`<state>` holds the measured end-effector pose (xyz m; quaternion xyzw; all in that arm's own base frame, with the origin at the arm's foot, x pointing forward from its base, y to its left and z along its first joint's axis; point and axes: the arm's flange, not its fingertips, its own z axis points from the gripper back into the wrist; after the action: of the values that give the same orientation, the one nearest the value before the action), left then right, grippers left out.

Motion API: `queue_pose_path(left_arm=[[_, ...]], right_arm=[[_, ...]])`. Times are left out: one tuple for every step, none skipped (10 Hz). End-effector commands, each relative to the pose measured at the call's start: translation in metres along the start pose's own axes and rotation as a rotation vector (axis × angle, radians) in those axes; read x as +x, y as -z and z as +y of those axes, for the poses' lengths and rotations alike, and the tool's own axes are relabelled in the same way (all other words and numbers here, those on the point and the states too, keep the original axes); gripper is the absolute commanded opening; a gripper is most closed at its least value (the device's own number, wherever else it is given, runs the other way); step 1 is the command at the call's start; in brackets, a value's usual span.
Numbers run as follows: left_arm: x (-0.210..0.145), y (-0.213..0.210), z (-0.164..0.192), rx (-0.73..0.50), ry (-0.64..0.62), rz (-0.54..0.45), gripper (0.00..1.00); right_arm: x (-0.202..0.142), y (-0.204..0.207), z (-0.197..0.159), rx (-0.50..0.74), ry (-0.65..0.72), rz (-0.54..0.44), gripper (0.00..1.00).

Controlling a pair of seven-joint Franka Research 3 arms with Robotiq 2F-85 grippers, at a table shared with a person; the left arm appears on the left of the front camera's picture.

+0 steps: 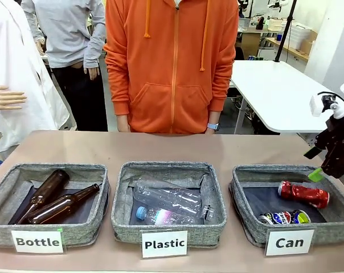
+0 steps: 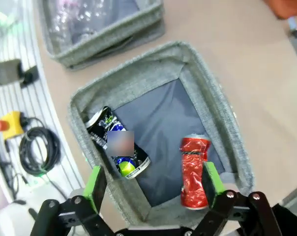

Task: Sort the can waste into the basket.
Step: Pick up the can waste from the table and place it in the right Fabric basket.

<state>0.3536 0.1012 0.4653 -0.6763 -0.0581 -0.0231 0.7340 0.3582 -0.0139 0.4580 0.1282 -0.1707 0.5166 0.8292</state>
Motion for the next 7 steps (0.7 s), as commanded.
queue_pose_path(left_arm=[[-0.001, 0.001, -0.002, -0.001, -0.010, -0.005, 1.00], [-0.001, 0.001, -0.002, -0.001, -0.010, -0.005, 1.00], [-0.001, 0.001, -0.002, -0.001, -0.010, -0.005, 1.00], [-0.001, 0.001, -0.002, -0.001, -0.010, -0.005, 1.00], [-0.001, 0.001, -0.002, -0.001, -0.010, -0.005, 1.00], [-0.001, 0.001, -0.002, -0.001, -0.010, -0.005, 1.00], [-0.001, 0.001, -0.002, -0.001, -0.010, -0.005, 1.00]], right_arm=[[-0.016, 0.027, 0.020, 0.009, 0.252, -0.074, 1.00], [-0.014, 0.027, 0.013, 0.041, 0.400, -0.087, 1.00], [-0.004, 0.024, 0.009, 0.054, 0.752, -0.134, 1.00], [0.011, 0.017, 0.007, 0.291, 1.207, -0.107, 1.00], [0.012, 0.013, 0.000, 0.473, 1.321, -0.180, 1.00], [0.005, 0.007, -0.008, 0.664, 1.344, -0.246, 1.00], [-0.007, 0.001, -0.016, 0.848, 1.329, -0.340, 1.00]])
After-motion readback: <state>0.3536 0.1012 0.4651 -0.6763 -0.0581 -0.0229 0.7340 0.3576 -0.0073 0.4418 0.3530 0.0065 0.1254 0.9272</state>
